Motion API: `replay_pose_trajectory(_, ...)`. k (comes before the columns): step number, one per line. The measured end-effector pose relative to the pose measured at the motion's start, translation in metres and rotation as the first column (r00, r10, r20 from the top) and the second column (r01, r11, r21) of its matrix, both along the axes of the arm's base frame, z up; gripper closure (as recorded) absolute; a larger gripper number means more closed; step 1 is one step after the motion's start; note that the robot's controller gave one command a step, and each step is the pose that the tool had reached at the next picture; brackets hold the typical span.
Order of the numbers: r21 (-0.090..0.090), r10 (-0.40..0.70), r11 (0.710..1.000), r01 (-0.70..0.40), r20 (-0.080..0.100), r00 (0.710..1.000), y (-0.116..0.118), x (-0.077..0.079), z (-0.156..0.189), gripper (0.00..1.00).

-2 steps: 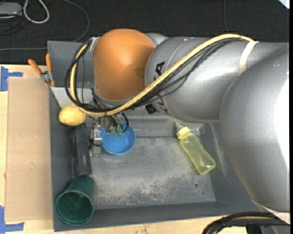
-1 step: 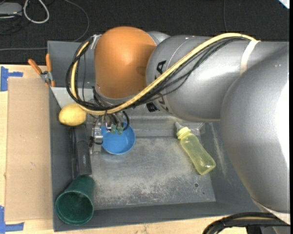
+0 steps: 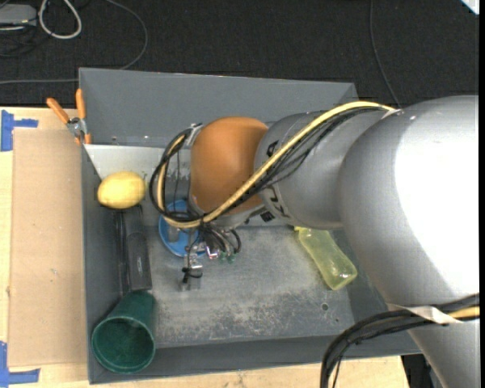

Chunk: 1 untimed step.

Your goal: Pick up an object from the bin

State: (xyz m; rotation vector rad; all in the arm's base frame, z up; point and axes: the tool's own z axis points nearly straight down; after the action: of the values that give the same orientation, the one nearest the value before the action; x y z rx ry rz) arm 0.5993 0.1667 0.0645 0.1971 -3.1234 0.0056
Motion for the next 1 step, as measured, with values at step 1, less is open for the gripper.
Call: replay_pose_trajectory(1,0.01,0.077,0.997,-0.077,0.02,0.997,-0.0259,0.0132,0.0051,0.0)
